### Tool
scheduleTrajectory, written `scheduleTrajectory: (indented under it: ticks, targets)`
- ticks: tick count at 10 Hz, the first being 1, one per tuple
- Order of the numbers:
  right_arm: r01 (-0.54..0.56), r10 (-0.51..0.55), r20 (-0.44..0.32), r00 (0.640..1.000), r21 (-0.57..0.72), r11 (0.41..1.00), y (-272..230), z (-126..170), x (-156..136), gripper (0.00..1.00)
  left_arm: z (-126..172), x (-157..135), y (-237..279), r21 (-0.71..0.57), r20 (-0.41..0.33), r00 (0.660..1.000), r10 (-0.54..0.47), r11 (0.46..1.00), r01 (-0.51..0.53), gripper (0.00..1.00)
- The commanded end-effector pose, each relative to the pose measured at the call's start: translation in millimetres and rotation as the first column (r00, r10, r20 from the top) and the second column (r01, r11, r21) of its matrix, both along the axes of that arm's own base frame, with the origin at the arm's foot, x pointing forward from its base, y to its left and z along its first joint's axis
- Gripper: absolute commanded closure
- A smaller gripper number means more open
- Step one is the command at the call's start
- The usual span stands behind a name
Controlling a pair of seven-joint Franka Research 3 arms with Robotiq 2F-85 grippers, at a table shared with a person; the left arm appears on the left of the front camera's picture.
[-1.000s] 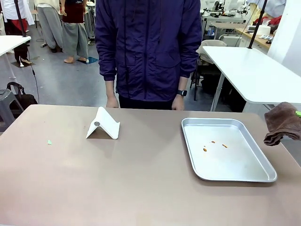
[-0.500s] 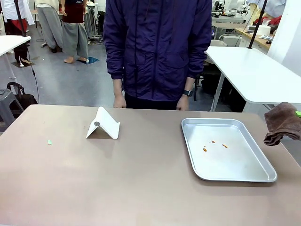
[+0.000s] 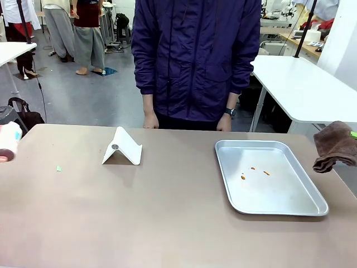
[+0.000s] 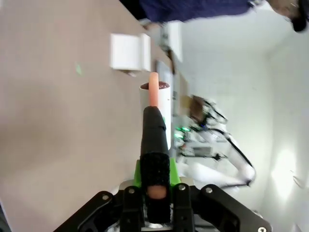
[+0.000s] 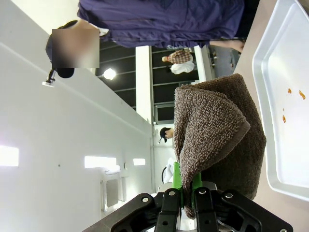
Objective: Clean the surface of the table.
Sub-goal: If a person points to the right, clean the right side of the table with your right hand, and if they point to the left, clean the left side with your left hand.
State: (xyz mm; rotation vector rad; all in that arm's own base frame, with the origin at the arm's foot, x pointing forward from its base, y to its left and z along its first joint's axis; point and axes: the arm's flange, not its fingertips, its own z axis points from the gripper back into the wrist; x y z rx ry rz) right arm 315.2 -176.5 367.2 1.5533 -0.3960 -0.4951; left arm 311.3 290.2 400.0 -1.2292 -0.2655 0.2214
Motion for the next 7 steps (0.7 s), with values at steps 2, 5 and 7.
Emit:
scheduleTrajectory:
  ticks: [2,5,7]
  targets:
    - [0.004,-0.004,-0.006,1.0,-0.003,1.0,1.1,5.8,0.6,1.0,-34.5,36.8,-22.8,0.221,-0.075,0.994,0.085,0.973,-0.067,0.78]
    - [0.004,-0.004,-0.006,1.0,-0.003,1.0,1.1,5.8,0.6,1.0,-63.9,46.5,-42.3,0.346,-0.151,0.989,0.0,0.937,0.053,0.78]
    - [0.004,-0.004,-0.006,1.0,-0.003,1.0,1.1,5.8,0.6,1.0,-73.3,52.3,-53.5,0.379,-0.147,0.989,0.023,0.925,0.035,0.78]
